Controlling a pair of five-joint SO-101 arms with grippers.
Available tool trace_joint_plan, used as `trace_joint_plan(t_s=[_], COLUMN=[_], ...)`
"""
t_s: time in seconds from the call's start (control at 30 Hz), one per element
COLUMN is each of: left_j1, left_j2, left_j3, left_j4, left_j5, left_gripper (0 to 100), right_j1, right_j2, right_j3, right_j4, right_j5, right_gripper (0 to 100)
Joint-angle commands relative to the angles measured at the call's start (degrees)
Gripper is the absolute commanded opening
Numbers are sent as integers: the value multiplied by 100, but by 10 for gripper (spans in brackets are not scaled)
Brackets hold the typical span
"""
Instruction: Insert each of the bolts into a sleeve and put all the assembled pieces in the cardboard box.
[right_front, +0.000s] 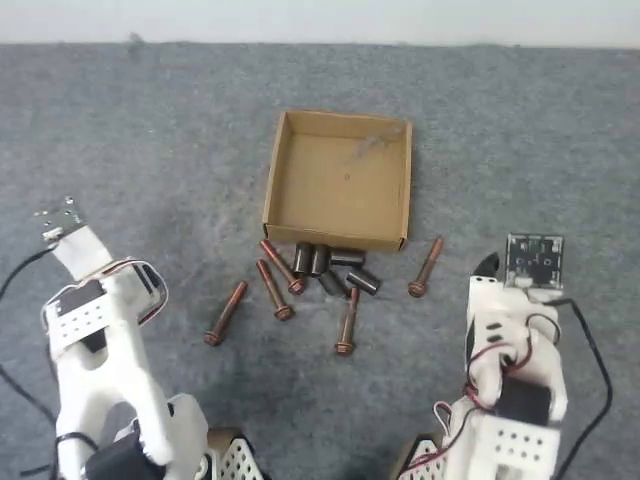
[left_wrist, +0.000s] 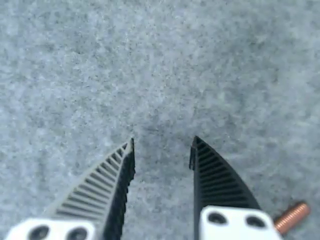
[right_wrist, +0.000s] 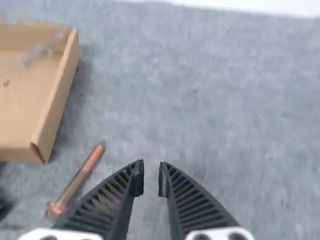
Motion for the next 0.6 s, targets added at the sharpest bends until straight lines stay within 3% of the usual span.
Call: trace_joint_plan(t_s=[0.0, 0.3, 0.57], left_j1=[-35, -26, 149], left_j2=[-255, -255, -255], left_j3=[-13, -13, -4], left_j4=[-132, -149, -255], left_j5=[-79, -70, -62], left_gripper=[166, 166, 166], right_j1=[31, -637, -1771], right_j2=[1376, 4374, 4690], right_j3=[-809, -1908, -2180], right_j4=[31, 31, -4], right_j5=[70, -932, -1433], right_gripper=[44, 44, 48])
